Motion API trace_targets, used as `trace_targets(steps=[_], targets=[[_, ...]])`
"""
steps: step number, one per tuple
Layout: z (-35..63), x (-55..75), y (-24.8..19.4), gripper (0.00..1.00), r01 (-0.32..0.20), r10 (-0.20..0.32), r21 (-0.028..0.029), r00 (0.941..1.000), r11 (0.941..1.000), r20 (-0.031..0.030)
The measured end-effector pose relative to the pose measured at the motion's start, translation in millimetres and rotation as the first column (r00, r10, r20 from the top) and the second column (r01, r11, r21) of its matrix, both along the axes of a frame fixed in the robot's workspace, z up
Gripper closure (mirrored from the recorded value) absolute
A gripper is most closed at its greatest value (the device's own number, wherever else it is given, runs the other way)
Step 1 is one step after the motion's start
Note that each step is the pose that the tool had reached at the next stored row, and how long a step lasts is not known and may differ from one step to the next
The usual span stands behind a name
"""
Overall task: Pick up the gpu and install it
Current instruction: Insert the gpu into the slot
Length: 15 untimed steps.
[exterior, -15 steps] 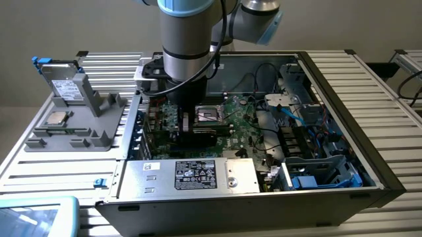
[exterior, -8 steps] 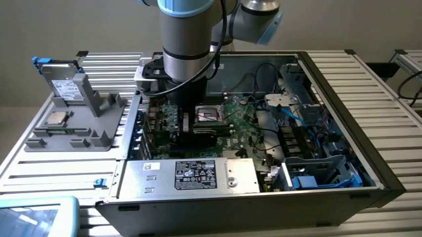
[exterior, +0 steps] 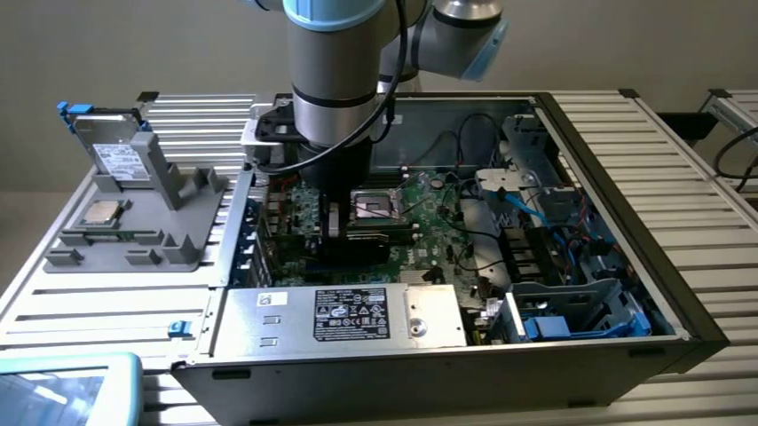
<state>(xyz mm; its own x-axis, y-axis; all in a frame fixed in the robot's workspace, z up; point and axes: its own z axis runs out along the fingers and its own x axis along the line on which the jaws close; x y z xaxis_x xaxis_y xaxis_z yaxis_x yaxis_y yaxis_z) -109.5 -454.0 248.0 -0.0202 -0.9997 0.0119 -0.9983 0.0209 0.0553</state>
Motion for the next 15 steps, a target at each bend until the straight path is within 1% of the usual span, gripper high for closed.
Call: trace_targets(steps=[6, 7, 8, 9, 10, 13, 15], targets=[[0.0, 0.0, 0.0, 0.73, 0.0, 0.0, 0.0, 1.0, 1.0, 0.0], [-0.4, -0.4, 0.2, 0.73, 0.001, -0.001, 0.0017, 1.0, 1.0, -0.0007], [-0.7, -0.4, 0.2, 0.71, 0.001, -0.001, 0.0017, 1.0, 1.0, 0.0005], [-0.5, -0.2, 0.2, 0.66, 0.001, -0.001, 0.0009, 1.0, 1.0, 0.0005], [-0.2, 0.0, 0.1, 0.66, 0.0, 0.0, 0.0004, 1.0, 1.0, 0.0001], [0.0, 0.0, 0.0, 0.47, 0.0, 0.0, 0.0001, 1.0, 1.0, 0.0], [0.1, 0.0, 0.0, 0.47, 0.0, 0.0, 0.0, 1.0, 1.0, -0.0001]])
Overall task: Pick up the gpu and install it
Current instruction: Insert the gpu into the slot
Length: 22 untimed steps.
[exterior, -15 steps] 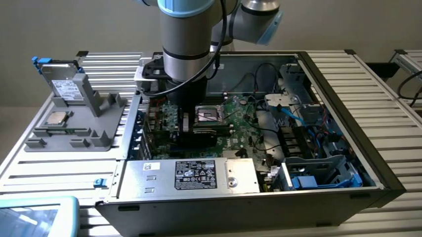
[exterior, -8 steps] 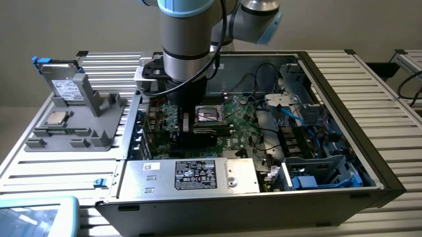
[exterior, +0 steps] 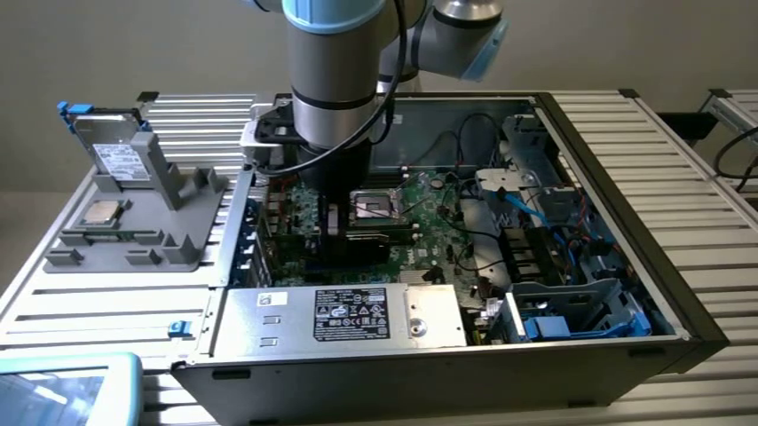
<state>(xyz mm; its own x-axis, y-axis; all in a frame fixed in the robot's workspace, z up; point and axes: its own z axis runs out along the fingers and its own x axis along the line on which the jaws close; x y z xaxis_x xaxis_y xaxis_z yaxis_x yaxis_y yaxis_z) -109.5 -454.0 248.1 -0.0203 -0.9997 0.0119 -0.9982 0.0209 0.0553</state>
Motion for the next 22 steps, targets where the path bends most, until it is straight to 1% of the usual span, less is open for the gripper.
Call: trace_targets(steps=[1, 9, 10, 11, 12, 13, 14, 15, 17, 18, 19, 22], targets=[[2.3, 0.0, 0.0, 0.41, 0.0, 0.0, -0.0002, 1.0, 1.0, -0.0001], [38.5, 0.0, 0.1, 0.41, 0.0, 0.0, -0.0001, 1.0, 1.0, 0.0], [42.8, 0.0, 0.2, 0.43, 0.0, 0.0, -0.0003, 1.0, 1.0, 0.0], [46.2, 0.0, 0.2, 0.49, 0.0, 0.0, -0.0006, 1.0, 1.0, 0.0], [48.6, 0.1, 0.2, 0.49, 0.0, 0.0, -0.001, 1.0, 1.0, 0.0001], [50.3, 0.0, 0.3, 0.56, 0.0, 0.0, -0.0016, 1.0, 1.0, 0.0], [51.2, 0.1, 0.3, 0.62, 0.0, 0.0, -0.0019, 1.0, 1.0, 0.0], [51.8, 0.1, 0.3, 0.62, 0.0, 0.0, -0.0021, 1.0, 1.0, 0.0], [51.8, 0.0, 0.3, 0.74, 0.0, 0.0, -0.0018, 1.0, 1.0, 0.0003], [51.9, 0.0, 0.3, 0.74, 0.0, 0.0, -0.0018, 1.0, 1.0, 0.0002], [52.0, 0.0, 0.3, 0.85, 0.0, 0.0, -0.002, 1.0, 1.0, 0.0001], [52.1, 0.0, 0.3, 0.88, 0.0, 0.0, -0.0021, 1.0, 1.0, 0.0001]])
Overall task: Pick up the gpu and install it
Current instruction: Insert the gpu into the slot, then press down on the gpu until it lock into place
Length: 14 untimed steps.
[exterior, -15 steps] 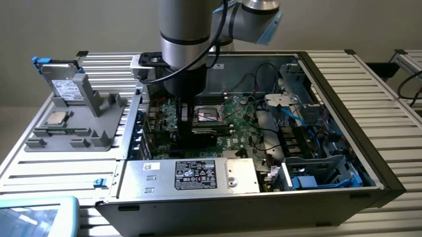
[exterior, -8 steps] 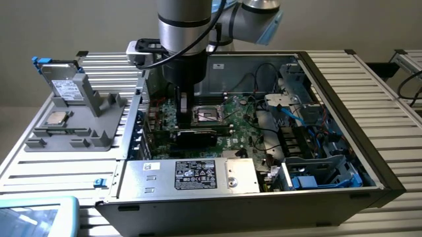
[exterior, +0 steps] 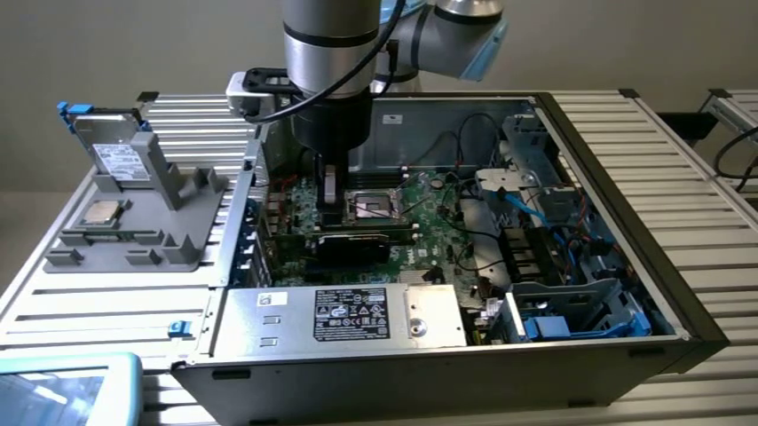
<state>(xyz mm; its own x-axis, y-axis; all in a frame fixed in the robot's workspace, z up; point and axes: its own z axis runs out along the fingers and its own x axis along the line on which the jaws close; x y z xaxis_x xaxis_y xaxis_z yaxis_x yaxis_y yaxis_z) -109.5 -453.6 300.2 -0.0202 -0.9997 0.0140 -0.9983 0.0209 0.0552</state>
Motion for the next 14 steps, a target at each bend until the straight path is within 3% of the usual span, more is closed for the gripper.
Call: trace_targets(steps=[14], targets=[[0.0, -0.3, 0.0, 0.88, 0.0, 0.0, 0.0001, 1.0, 1.0, 0.0]])
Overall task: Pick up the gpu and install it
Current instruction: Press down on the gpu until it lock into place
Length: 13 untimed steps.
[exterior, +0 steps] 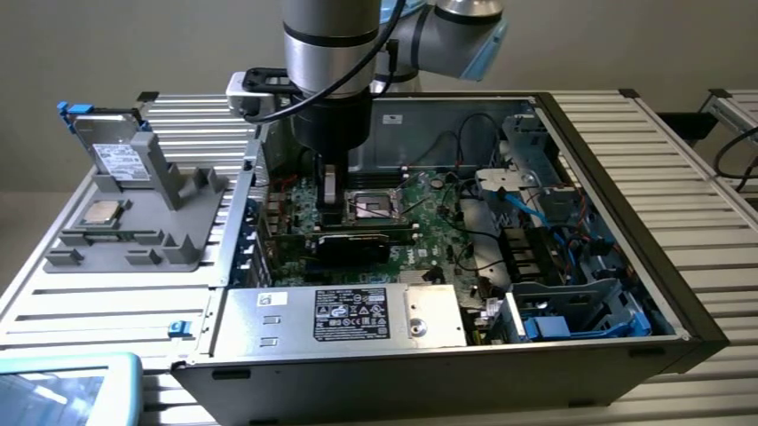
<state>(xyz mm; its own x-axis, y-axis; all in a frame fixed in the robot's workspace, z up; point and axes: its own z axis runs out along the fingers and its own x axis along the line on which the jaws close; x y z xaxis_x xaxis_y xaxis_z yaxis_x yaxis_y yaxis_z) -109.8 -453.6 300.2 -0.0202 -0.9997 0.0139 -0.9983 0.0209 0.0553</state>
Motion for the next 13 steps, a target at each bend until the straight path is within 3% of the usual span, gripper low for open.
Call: trace_targets(steps=[13], targets=[[-0.3, -21.7, 3.4, 0.88, 0.0, 0.0, 0.0004, 1.0, 1.0, 0.0]])
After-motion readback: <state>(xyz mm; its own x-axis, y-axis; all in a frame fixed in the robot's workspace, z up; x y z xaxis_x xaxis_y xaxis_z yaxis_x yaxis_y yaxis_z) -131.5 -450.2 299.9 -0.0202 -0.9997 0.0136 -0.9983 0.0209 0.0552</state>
